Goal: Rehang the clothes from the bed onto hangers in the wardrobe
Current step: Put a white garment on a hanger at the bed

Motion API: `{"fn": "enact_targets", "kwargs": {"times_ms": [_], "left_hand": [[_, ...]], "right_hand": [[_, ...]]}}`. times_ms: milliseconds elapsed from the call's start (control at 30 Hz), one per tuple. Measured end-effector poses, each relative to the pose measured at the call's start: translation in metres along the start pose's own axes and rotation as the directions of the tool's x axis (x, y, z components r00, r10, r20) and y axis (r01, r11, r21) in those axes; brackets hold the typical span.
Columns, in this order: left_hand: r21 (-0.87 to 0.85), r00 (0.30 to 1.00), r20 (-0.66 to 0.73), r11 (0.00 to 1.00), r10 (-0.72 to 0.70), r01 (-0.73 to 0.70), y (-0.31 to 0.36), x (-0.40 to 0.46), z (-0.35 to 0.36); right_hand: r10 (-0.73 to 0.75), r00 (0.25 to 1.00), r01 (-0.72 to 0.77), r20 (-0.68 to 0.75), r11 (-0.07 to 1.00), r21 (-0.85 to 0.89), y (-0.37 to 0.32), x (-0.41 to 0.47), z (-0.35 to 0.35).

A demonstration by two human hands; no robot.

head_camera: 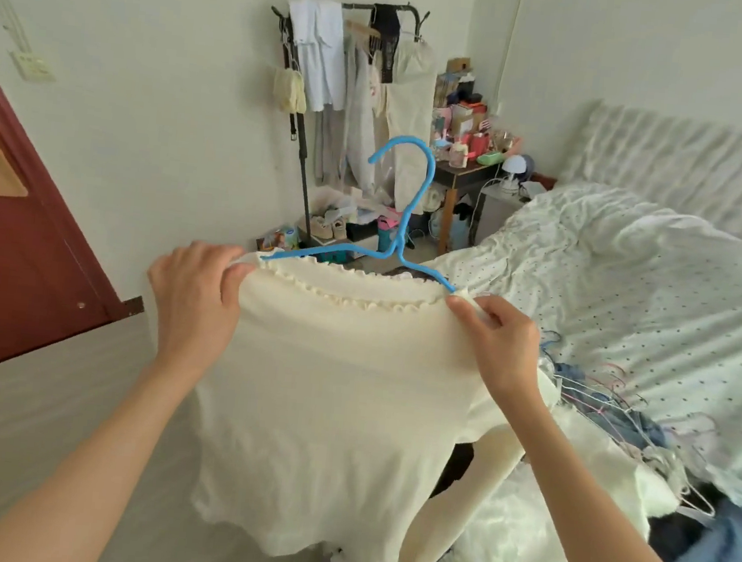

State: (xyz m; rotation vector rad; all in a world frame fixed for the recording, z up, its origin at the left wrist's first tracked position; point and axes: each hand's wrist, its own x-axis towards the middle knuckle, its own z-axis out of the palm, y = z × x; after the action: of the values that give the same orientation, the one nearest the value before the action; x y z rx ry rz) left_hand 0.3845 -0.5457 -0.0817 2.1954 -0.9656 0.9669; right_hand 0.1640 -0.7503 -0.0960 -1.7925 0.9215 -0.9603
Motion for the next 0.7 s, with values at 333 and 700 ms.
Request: {"fn": "enact_targets", "kwargs": {"times_ms": [333,700], "left_hand": [[-0.216,0.981,0.073,0.963,0.18,-0.16,-0.059,0.097,0.141],[-0.358,0.912,0.337,0.928,0.233,-0.104,-0.11,0.119,0.28]], "right_hand": [[0.146,0.975,-0.149,-0.168,0.989,-0.002,0.024,0.063,0.086],[0.325,0.913,-0.341,-0.246,0.94,-0.027,0.073,0.116,0.171]]}}
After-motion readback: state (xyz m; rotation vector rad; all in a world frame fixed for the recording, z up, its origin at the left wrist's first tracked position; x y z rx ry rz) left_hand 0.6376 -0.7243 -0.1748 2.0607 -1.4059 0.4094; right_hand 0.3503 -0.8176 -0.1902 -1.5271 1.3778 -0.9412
